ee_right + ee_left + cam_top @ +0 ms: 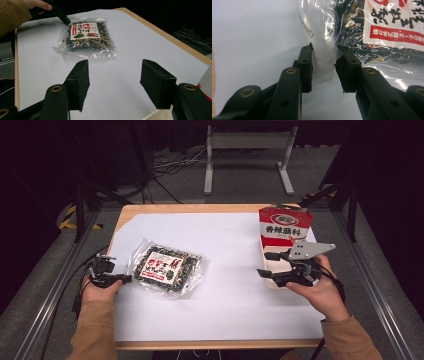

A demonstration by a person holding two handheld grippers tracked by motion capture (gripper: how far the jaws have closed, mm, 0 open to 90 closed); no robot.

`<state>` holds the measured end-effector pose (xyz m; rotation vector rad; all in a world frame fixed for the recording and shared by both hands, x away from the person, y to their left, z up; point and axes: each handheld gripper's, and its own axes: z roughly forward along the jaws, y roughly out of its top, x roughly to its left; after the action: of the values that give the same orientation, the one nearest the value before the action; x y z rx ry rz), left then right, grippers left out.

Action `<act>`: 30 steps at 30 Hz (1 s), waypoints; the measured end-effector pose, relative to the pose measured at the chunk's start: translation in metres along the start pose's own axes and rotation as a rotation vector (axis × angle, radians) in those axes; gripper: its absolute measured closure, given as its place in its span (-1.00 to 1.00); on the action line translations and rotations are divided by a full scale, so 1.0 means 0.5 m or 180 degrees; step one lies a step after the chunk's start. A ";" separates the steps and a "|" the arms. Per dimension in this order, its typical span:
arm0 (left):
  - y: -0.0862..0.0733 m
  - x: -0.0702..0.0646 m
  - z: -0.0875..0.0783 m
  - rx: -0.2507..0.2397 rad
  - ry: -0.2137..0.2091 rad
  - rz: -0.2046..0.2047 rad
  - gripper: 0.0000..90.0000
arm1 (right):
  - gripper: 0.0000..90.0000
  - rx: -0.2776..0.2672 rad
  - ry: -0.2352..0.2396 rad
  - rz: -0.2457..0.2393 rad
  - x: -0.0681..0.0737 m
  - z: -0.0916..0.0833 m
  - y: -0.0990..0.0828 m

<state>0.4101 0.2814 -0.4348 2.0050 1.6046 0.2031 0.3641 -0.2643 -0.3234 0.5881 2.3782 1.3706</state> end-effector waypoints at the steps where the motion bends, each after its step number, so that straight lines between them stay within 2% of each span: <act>1: 0.001 -0.004 0.002 -0.0005 0.0018 0.0019 0.53 | -0.12 -0.0001 0.0000 -0.0003 0.000 0.000 0.000; 5: 0.003 -0.016 0.009 -0.0037 0.0046 0.0127 0.75 | -0.12 -0.0008 -0.0001 0.0000 0.000 -0.001 0.000; 7: 0.005 -0.021 0.011 -0.0053 0.0065 0.0128 0.83 | -0.12 -0.0015 -0.0004 0.0001 0.000 -0.001 0.000; 11: 0.005 -0.027 0.013 -0.0076 0.0103 0.0175 0.89 | -0.12 -0.0029 -0.0008 0.0002 -0.001 -0.005 0.000; 16: 0.006 -0.017 0.012 -0.0155 -0.0046 0.0097 0.96 | -0.11 -0.0048 -0.0033 0.0017 -0.003 -0.012 -0.003; 22: 0.013 -0.016 -0.012 -0.0295 -0.0120 0.0146 0.97 | -0.11 -0.0049 -0.0056 0.0034 -0.004 -0.018 -0.005; 27: 0.022 -0.027 -0.047 -0.0505 -0.0157 0.0203 0.98 | -0.10 -0.0063 -0.0079 0.0029 -0.002 -0.022 -0.005; 30: 0.029 -0.039 -0.077 -0.0683 -0.0189 0.0278 0.98 | -0.10 -0.0071 -0.0084 0.0034 -0.001 -0.024 -0.003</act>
<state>0.3998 0.2737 -0.3913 1.8987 1.3974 0.3314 0.3586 -0.2743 -0.3190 0.6099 2.3394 1.3833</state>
